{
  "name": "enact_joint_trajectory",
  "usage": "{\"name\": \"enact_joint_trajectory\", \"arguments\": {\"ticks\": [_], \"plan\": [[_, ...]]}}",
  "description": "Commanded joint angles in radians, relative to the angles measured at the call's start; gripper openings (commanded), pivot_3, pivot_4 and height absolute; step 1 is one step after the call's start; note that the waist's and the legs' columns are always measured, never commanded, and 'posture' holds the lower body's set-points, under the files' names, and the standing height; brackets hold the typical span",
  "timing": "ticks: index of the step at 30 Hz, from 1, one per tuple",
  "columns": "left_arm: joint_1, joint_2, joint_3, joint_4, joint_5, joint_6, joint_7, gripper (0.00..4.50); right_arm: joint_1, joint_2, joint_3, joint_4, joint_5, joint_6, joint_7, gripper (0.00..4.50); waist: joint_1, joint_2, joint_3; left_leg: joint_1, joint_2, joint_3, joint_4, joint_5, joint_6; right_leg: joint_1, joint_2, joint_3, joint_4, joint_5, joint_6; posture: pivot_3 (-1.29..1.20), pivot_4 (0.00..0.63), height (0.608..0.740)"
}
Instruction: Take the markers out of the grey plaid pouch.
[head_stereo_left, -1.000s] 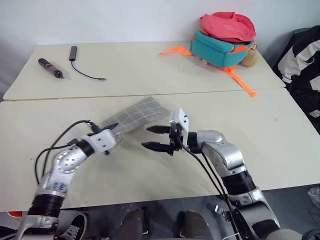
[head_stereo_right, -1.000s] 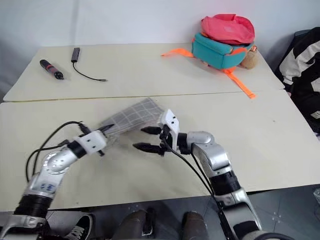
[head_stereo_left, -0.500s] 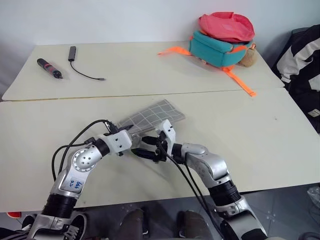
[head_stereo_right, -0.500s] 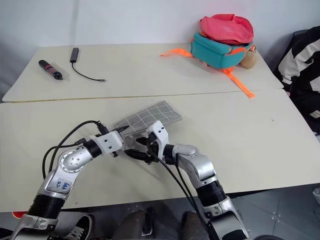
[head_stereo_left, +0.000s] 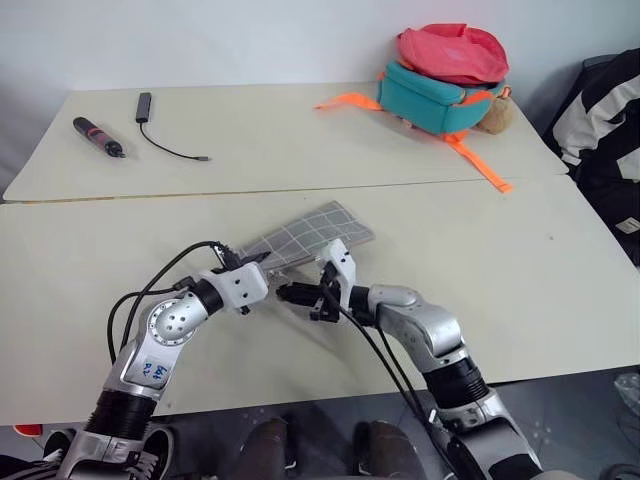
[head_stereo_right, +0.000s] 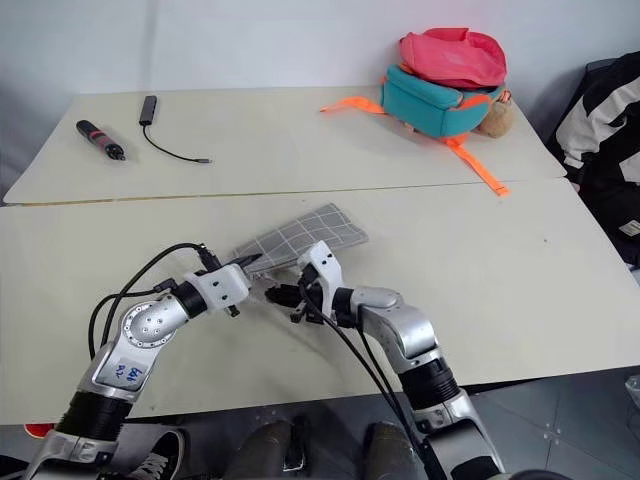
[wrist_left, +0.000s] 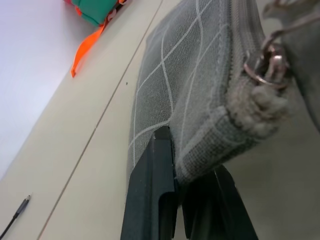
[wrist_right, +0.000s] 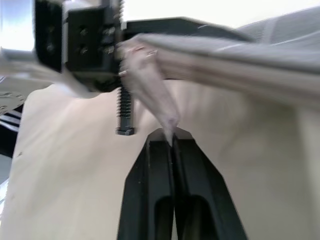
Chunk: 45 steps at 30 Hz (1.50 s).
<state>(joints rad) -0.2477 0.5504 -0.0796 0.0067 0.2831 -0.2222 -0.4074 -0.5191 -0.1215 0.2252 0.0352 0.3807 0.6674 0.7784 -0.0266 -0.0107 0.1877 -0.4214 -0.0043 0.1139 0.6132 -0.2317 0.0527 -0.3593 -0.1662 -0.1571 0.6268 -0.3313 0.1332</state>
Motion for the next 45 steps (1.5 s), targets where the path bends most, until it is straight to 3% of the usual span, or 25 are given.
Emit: {"name": "enact_joint_trajectory", "arguments": {"ticks": [1, 9, 13, 25, 37, 40, 45], "plan": [[0.012, 0.016, 0.02, -0.031, -0.001, -0.016, 0.011, 0.0, -0.038, -0.024, -0.048, -0.023, 0.039, 0.006, 0.018, 0.04, 0.0, 0.0, 0.0, 0.0, 0.0, 0.0, 0.0, 0.0, 0.0, 0.0, 0.0, 0.0, 0.0, 0.0, 0.0, 0.0, 0.15, 0.74], [0.03, 0.045, 0.049, -0.025, -0.021, -0.021, 0.006, 0.0, -0.036, -0.127, -0.075, 0.005, 0.029, -0.043, 0.077, 0.04, 0.0, 0.0, 0.0, 0.0, 0.0, 0.0, 0.0, 0.0, 0.0, 0.0, 0.0, 0.0, 0.0, 0.0, 0.0, 0.0, 0.15, 0.74], [0.056, 0.057, 0.068, -0.042, -0.041, -0.039, -0.001, 0.0, -0.042, -0.132, -0.101, 0.043, 0.003, -0.087, 0.031, 0.04, -0.002, 0.0, 0.0, 0.0, 0.0, 0.0, 0.0, 0.0, 0.0, 0.0, 0.0, 0.0, 0.0, 0.0, 0.0, 0.0, 0.15, 0.74], [0.122, 0.122, 0.142, -0.018, -0.108, -0.088, -0.012, 0.0, -0.215, -0.353, -0.208, 0.471, -0.103, -0.346, 0.039, 0.04, 0.002, 0.0, 0.0, 0.0, 0.0, 0.001, 0.0, 0.0, 0.001, 0.0, -0.001, 0.0, -0.001, 0.0, 0.0, 0.0, 0.15, 0.74], [0.126, 0.114, 0.154, -0.006, -0.154, -0.082, -0.024, 0.0, -0.167, -0.315, -0.192, 0.408, -0.114, -0.345, 0.075, 0.04, -0.001, 0.0, 0.0, 0.001, 0.001, 0.003, 0.0, 0.0, 0.001, 0.001, -0.001, 0.0, -0.002, 0.0, 0.0, 0.0, 0.15, 0.74], [0.121, 0.09, 0.16, -0.043, -0.255, -0.004, -0.07, 0.0, -0.171, -0.318, -0.206, 0.376, -0.087, -0.308, 0.103, 0.04, 0.001, 0.0, 0.0, 0.001, 0.0, 0.003, 0.0, 0.0, 0.001, 0.001, -0.002, 0.0, -0.002, 0.0, 0.0, 0.0, 0.15, 0.74], [0.112, 0.076, 0.183, -0.114, -0.376, 0.143, -0.129, 0.0, -0.17, -0.384, -0.22, 0.293, -0.092, -0.301, 0.156, 1.63, 0.002, 0.0, 0.0, 0.0, 0.0, 0.002, 0.001, 0.0, 0.001, 0.001, -0.002, 0.0, -0.002, 0.0, 0.0, 0.0, 0.15, 0.74]]}}
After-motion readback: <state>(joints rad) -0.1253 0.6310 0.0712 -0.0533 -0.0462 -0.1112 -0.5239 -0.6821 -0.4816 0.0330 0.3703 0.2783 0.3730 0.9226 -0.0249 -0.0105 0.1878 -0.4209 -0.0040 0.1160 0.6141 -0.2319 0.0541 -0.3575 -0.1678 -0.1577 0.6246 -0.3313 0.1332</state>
